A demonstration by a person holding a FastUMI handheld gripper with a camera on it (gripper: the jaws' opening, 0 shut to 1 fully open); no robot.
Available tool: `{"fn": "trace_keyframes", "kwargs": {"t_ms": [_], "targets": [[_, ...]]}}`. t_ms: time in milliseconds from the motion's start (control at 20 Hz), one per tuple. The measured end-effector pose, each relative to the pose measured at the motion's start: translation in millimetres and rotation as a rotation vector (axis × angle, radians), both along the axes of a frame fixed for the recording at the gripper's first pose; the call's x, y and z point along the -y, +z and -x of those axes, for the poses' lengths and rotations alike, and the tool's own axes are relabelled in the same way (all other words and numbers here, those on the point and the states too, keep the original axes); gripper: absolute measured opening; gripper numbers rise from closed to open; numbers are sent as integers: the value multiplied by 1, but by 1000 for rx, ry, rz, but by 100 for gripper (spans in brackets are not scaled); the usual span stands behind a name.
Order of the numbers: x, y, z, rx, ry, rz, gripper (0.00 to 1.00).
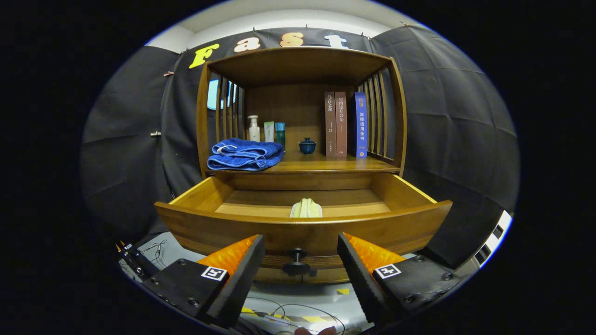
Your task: Pull open the drawer, take out the items inside it, and place them on the countertop above the cabinet.
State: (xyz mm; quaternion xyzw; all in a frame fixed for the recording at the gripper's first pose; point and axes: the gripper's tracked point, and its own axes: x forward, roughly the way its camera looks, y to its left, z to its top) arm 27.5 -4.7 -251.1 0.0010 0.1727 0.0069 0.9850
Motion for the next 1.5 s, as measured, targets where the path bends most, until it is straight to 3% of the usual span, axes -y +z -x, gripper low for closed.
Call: {"fn": "trace_keyframes", "kwargs": {"t_ms": [200, 400, 600, 750, 1050, 1300, 1500], "targets": [[15, 29, -17, -92, -48, 37, 99], [14, 41, -61, -177, -49, 17, 99], [32, 11, -108, -365, -113, 44, 99], [23, -18, -142, -470, -99, -23, 100], [14, -77, -166, -653, -60, 2, 100], [13, -108, -170, -713, -78, 8, 56], [19, -103, -169, -696, -83, 25, 21]]}}
